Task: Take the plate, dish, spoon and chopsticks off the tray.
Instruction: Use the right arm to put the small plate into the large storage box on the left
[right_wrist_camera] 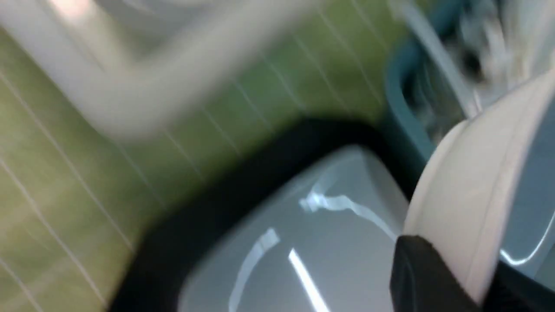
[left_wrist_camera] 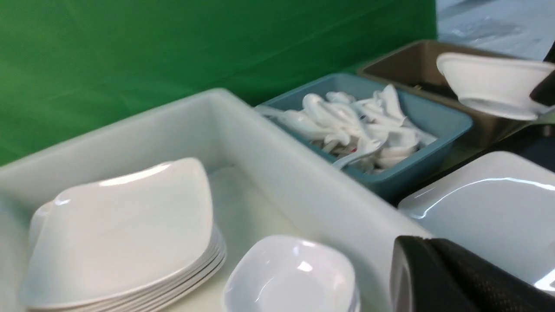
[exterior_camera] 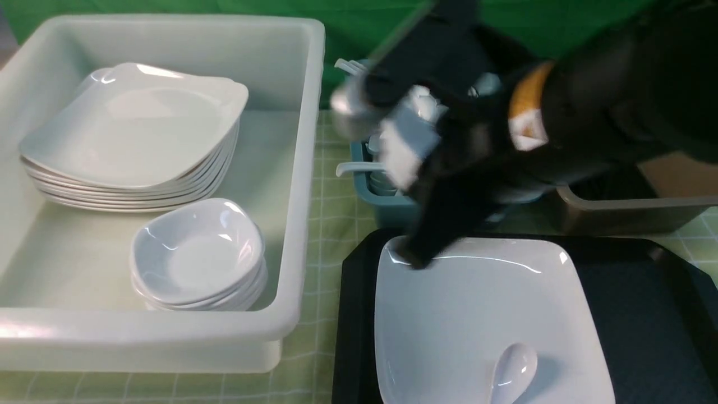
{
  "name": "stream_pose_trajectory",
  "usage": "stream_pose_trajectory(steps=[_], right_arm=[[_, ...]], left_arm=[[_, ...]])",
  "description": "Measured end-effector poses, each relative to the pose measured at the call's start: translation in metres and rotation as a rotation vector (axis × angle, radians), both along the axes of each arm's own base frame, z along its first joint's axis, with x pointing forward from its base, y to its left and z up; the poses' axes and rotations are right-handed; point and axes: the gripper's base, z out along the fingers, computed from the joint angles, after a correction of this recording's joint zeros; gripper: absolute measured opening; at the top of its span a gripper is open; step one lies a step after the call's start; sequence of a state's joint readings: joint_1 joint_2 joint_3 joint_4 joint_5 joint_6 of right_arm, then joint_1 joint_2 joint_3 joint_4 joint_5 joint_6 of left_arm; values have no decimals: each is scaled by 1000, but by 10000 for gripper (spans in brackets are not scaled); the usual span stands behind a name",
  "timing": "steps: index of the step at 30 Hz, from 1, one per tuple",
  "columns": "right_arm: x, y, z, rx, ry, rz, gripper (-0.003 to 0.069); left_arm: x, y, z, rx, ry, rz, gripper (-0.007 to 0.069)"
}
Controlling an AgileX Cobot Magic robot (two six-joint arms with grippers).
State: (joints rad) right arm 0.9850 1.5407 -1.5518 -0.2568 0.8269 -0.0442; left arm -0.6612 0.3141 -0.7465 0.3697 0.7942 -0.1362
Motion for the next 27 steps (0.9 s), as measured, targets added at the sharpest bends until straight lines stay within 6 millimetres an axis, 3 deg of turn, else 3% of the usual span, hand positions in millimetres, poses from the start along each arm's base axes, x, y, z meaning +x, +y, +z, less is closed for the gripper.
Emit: stream_pose_trajectory(steps=[4, 7, 8, 11, 16, 18, 21, 22, 23, 25, 27], right_arm=[[5, 73, -7, 40, -59, 140, 62], [27, 125, -45, -9, -49, 171, 62], [28, 127, -47, -12, -48, 172, 62], [47, 162, -85, -53, -35, 181, 62], [57, 180, -116, -97, -33, 202, 67], [59, 183, -128, -125, -26, 208, 111], [59, 182, -129, -137, -27, 206, 195], [59, 182, -129, -140, -28, 205, 227], [59, 181, -129, -152, -23, 201, 337], [59, 179, -128, -170, -13, 195, 414], [52, 170, -117, -233, 29, 174, 547]], left_arm=[[-11, 17, 8, -5, 14, 81, 24], [-21, 26, 11, -29, 11, 99, 24], [-21, 26, 11, -29, 14, 99, 24], [-25, 26, 7, -52, 54, 79, 24], [-26, 23, 6, -69, 80, 51, 24], [-27, 23, 6, -71, 82, 49, 24], [-27, 23, 6, -72, 82, 48, 24], [-27, 23, 5, -73, 84, 47, 24], [-27, 22, 5, -76, 86, 44, 26], [-27, 22, 5, -80, 89, 40, 28], [-26, 20, 5, -77, 99, 27, 35]])
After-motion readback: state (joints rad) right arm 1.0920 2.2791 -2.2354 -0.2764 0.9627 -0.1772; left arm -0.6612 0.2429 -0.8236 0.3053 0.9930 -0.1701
